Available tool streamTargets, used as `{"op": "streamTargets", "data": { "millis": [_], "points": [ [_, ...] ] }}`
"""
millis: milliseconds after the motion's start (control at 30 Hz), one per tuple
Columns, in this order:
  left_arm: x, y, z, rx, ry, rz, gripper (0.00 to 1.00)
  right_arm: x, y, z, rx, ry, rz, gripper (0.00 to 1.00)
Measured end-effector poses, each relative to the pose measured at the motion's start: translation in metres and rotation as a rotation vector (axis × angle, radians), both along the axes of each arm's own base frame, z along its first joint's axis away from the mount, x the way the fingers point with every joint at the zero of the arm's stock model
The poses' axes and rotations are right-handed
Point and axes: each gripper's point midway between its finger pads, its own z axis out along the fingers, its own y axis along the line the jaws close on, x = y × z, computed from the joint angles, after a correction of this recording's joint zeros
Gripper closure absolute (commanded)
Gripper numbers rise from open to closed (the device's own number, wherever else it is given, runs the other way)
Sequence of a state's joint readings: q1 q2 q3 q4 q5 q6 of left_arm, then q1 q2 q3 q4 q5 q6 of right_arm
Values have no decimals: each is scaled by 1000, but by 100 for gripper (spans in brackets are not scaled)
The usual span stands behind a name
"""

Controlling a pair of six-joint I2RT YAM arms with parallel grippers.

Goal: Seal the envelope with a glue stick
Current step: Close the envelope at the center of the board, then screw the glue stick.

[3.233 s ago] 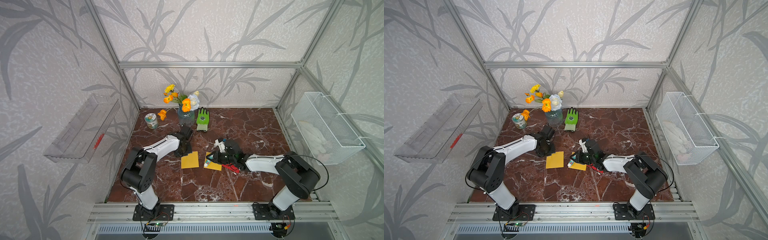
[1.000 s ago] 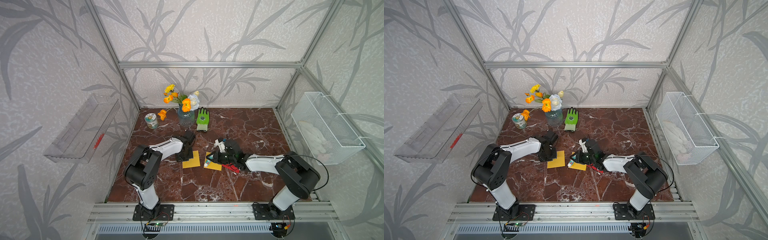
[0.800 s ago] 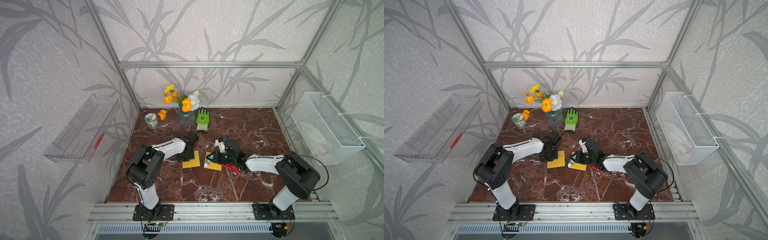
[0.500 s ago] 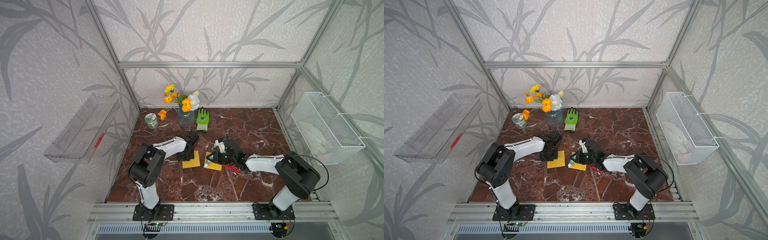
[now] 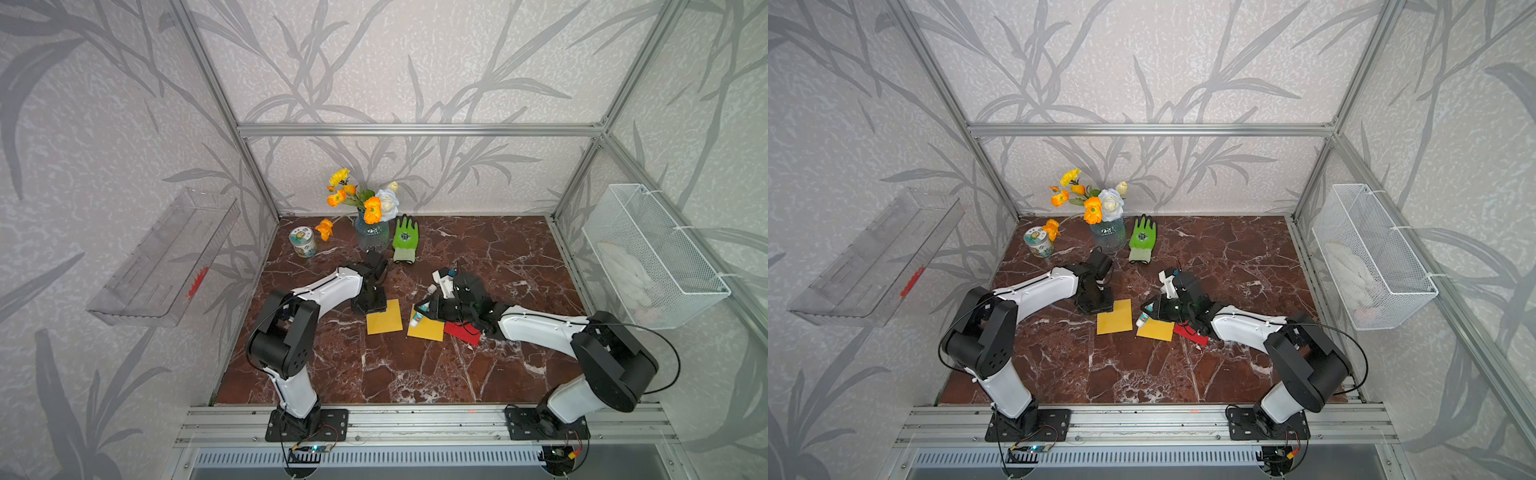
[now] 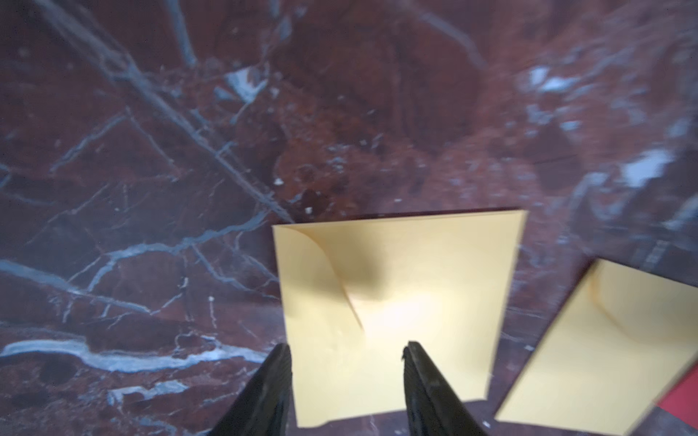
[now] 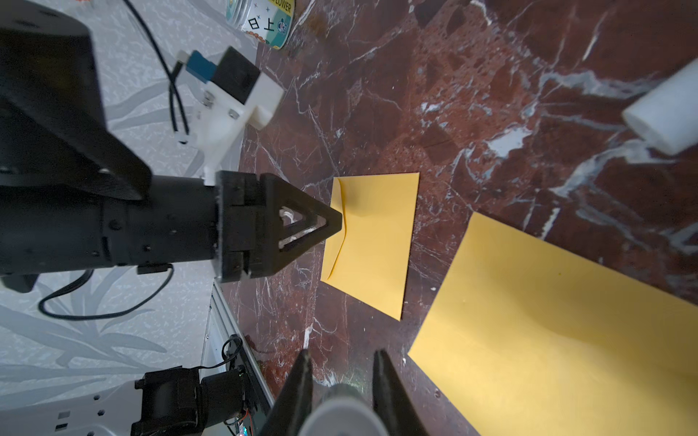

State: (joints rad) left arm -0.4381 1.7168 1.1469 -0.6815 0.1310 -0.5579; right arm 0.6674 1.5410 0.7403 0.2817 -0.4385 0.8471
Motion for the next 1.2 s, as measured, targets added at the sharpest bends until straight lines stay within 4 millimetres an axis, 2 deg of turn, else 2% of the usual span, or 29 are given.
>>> {"op": "streamTargets", "data": {
  "millis": [200, 333, 533, 700, 867, 1000, 1200],
  "points": [
    [3, -30, 60, -199, -130, -99, 41, 1, -11, 5, -24, 18, 0, 100],
    [-6, -58, 82, -393, -185, -202, 40, 0, -15, 14, -8, 31, 13, 100],
    [-40, -94, 77, -580, -170, -391, 38, -6, -15, 23, 27, 69, 53, 100],
    [-62, -124, 93, -684, -204, -579, 37, -13, -11, 29, 58, 98, 91, 100],
    [-75, -142, 100, -748, -218, -682, 40, -16, -10, 30, 73, 121, 101, 100],
    [-80, -147, 89, -746, -188, -710, 49, -17, -9, 32, 86, 137, 104, 100],
    [-82, -148, 78, -732, -160, -712, 69, -18, -8, 33, 95, 144, 107, 100]
  ]
}}
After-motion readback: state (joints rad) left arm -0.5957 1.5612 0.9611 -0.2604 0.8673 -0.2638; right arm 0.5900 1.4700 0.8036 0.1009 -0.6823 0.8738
